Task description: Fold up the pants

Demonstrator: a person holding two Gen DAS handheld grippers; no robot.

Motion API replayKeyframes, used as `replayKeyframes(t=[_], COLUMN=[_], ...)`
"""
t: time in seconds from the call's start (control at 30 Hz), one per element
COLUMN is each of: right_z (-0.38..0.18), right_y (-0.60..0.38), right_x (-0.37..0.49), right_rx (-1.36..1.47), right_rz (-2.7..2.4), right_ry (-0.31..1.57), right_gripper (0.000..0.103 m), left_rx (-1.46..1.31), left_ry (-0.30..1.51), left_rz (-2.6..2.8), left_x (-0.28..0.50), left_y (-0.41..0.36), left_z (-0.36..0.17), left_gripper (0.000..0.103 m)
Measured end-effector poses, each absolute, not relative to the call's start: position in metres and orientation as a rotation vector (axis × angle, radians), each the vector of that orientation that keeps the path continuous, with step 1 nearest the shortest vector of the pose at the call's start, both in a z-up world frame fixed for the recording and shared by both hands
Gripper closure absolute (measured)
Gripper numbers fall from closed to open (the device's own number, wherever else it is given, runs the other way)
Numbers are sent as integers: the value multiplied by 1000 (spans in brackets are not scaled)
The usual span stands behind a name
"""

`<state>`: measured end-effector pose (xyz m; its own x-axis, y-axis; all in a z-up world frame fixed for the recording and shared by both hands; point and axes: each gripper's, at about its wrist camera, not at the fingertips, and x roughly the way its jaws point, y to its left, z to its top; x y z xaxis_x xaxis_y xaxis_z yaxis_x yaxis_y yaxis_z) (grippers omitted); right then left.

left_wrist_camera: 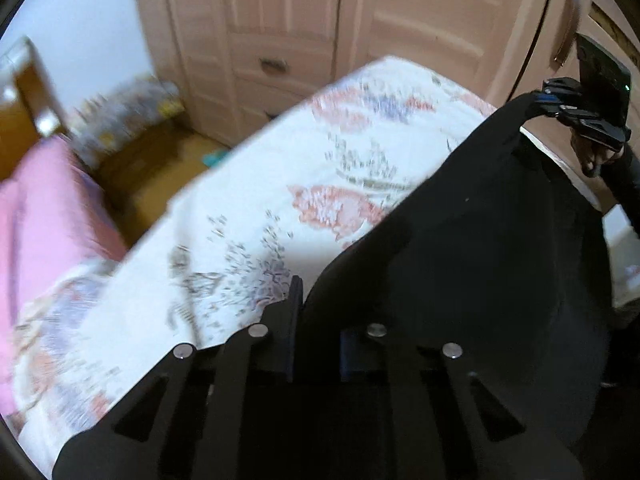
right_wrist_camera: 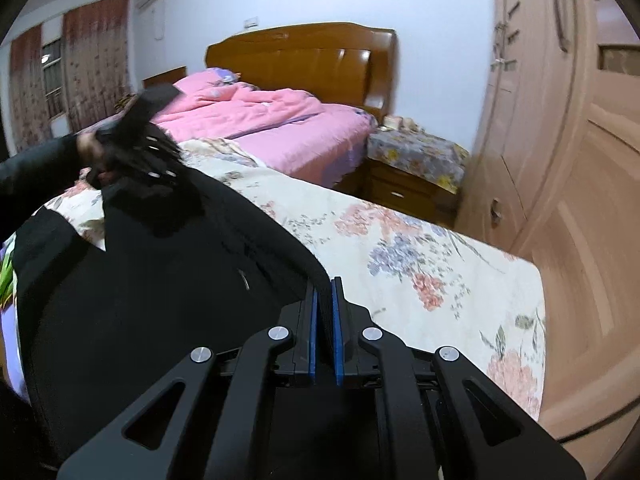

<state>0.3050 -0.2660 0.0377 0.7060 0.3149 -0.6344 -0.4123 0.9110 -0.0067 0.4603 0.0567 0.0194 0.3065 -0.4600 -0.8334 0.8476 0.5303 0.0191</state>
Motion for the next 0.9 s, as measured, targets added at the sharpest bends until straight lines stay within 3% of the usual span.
replayKeyframes(t=[0.33, 0.47, 0.67, 0.83, 0.87, 0.9], right_z=[65, 36, -32, -35, -32, -32], right_y=[-249, -250, -235, -236, -238, -240], right_x=[166, 114, 95, 77, 69, 61], right_rx=[-148, -68, -57, 5, 22, 42], right_rz=[455, 451, 430, 390, 380, 373], right_ry=[563, 605, 781, 797, 785, 769], right_gripper=[95, 94, 93, 81, 71, 52], left_rx=[754, 788, 636, 431, 401, 348], left_ry=[504, 490, 680, 705, 703, 695], left_rz=[-623, -586, -552, -467, -450, -415], left_x=[232, 144, 118, 115, 114, 108], left_y=[83, 85, 87, 104, 106, 110], left_z=[90, 63, -23, -36, -32, -26], left_gripper=[90, 90, 89, 78, 62, 33])
